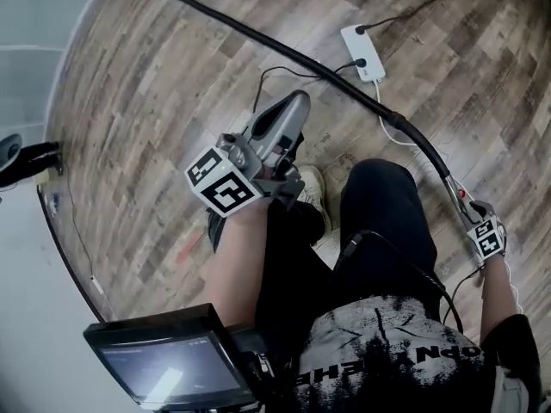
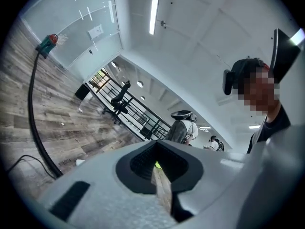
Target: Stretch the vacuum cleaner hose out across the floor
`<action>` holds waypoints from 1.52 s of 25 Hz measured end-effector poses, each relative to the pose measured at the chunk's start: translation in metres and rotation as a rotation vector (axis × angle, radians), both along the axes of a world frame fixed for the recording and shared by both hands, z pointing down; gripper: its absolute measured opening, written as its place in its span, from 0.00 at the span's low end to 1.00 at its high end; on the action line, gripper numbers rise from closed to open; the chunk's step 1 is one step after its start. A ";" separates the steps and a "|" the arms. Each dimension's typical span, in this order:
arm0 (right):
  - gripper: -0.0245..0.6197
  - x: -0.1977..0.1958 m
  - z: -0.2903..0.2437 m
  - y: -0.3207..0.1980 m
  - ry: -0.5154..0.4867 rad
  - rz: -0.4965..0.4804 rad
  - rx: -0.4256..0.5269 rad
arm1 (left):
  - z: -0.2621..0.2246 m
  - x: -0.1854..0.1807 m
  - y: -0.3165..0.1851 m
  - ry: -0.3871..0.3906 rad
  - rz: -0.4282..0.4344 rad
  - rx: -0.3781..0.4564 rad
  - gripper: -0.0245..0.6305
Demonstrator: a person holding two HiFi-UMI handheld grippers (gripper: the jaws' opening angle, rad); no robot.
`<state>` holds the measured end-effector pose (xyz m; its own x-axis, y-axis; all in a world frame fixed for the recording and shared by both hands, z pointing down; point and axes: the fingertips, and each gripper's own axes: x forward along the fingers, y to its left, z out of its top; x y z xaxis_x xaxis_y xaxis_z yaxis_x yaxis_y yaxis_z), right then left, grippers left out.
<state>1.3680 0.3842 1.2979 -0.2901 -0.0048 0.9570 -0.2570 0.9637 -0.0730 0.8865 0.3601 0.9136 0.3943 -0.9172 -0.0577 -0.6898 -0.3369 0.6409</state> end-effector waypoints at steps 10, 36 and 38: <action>0.05 -0.117 -0.122 -0.038 -0.023 0.048 0.033 | -0.055 -0.073 -0.014 0.025 0.048 -0.035 0.04; 0.05 -0.417 -0.770 -0.091 -0.973 0.164 0.231 | -0.458 -0.059 0.025 -0.627 0.211 0.135 0.04; 0.05 -0.422 -0.800 -0.083 -1.033 0.174 0.265 | -0.473 -0.055 0.016 -0.657 0.246 0.182 0.04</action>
<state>0.9458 0.3007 0.4976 -0.9317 -0.2950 0.2120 -0.3258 0.9368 -0.1280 0.8318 0.3764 0.4404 0.5941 -0.7956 0.1188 -0.8034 -0.5942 0.0385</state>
